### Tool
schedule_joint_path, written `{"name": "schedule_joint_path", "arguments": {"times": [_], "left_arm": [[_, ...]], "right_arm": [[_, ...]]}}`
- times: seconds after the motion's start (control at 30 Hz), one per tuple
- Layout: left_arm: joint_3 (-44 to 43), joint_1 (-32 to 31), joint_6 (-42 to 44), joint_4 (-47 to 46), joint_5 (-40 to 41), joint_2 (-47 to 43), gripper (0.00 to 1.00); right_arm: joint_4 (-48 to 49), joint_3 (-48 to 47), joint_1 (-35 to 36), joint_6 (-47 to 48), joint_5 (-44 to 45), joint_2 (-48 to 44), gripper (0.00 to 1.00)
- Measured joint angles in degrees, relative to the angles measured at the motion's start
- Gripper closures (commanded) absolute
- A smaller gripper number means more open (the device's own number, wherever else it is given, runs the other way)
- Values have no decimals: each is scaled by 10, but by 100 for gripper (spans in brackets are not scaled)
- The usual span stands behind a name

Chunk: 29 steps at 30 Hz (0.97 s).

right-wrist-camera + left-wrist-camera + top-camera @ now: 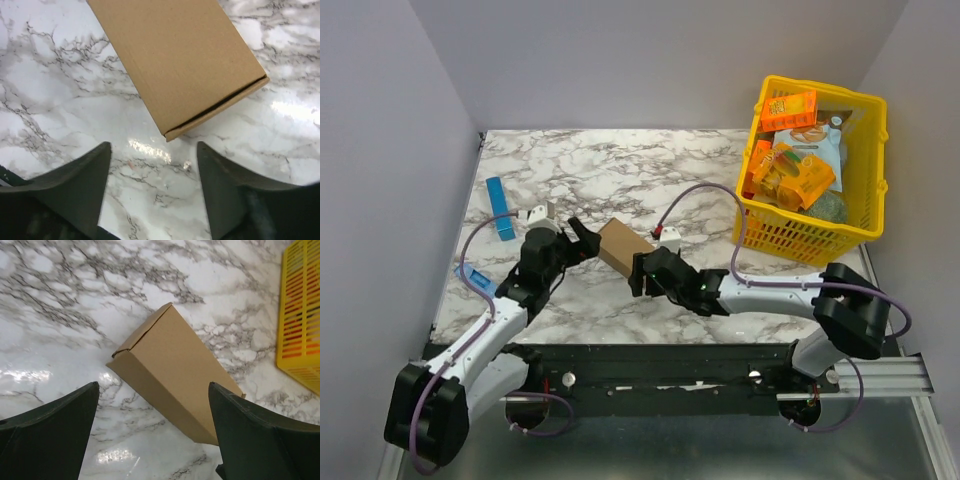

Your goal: Fold the paper box

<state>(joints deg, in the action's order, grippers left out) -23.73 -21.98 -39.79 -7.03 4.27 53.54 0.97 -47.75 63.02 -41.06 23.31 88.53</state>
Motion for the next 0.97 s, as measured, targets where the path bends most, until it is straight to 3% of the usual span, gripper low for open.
{"name": "schedule_joint_path", "arguments": {"times": [0.07,0.27,0.53,0.73,0.97], "left_arm": [[-26,25,11,29,-3,-11,1],[-128,65,56,124,-14,-20,1],[-285,86,135,207,-24,-7,1],[-353,86,166,256,-6,-17,1],[-370,86,169,288,8,-28,1]], "right_arm": [[0,-19,0,16,0,10,6],[-23,-24,-28,84,-26,-65,4],[-94,-124,-214,185,-89,-195,3],[-118,-132,-361,214,-144,-285,3],[-139,-117,-425,217,-196,-323,3]]}}
